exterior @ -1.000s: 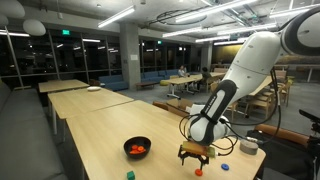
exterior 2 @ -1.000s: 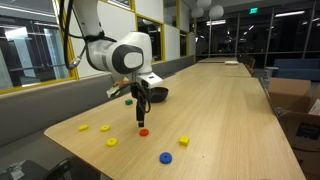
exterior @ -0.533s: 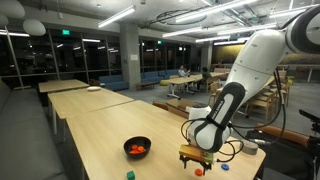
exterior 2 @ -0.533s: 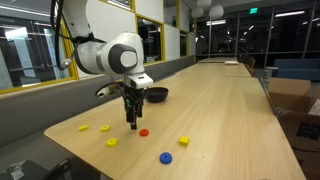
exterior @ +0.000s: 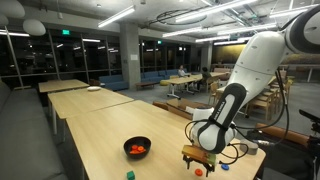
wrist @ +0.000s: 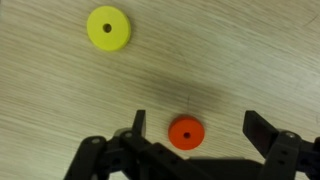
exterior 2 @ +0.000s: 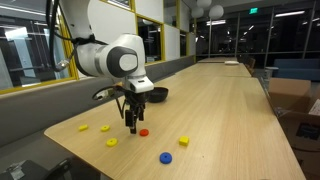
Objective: Pick up the orange objects from the table and put them in the bowl
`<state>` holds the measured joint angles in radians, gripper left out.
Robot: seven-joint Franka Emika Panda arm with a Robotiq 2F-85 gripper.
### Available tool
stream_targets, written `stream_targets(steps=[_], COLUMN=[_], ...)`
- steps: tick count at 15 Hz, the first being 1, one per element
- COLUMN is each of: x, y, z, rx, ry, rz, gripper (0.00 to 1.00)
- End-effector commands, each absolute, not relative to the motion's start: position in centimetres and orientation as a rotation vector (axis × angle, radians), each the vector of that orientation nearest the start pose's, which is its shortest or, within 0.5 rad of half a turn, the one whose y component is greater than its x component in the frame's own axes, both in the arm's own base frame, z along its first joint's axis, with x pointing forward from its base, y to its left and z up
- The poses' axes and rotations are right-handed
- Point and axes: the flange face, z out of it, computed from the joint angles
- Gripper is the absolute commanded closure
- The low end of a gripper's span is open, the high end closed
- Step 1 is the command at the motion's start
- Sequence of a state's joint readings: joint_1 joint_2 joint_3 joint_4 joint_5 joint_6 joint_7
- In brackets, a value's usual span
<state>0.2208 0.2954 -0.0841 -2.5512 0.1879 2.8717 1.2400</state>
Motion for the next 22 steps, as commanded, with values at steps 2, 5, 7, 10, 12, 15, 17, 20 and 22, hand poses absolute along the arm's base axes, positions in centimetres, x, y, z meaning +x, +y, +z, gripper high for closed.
stream_targets(steps=[2, 5, 7, 10, 12, 15, 17, 20, 22], x=[44.2, 44.5, 44.6, 44.6, 44.6, 44.7, 44.8, 44.8, 44.8], y=[4.0, 3.8, 3.5, 2.8, 2.2, 1.6, 1.4, 1.1, 1.0], z=[17.0, 16.8, 16.5, 16.3, 16.2, 16.2, 15.9, 15.5, 15.3], rx=[-2.432, -2.414, -2.411, -2.401, -2.396, -2.392, -2.394, -2.402, -2.410], ry=[1.855, 1.856, 1.867, 1.900, 1.916, 1.928, 1.938, 1.953, 1.959], rz=[-0.016, 0.001, 0.028, 0.047, 0.048, 0.045, 0.044, 0.052, 0.060], gripper=[0.00, 0.00, 0.00, 0.00, 0.00, 0.00, 0.00, 0.00, 0.00])
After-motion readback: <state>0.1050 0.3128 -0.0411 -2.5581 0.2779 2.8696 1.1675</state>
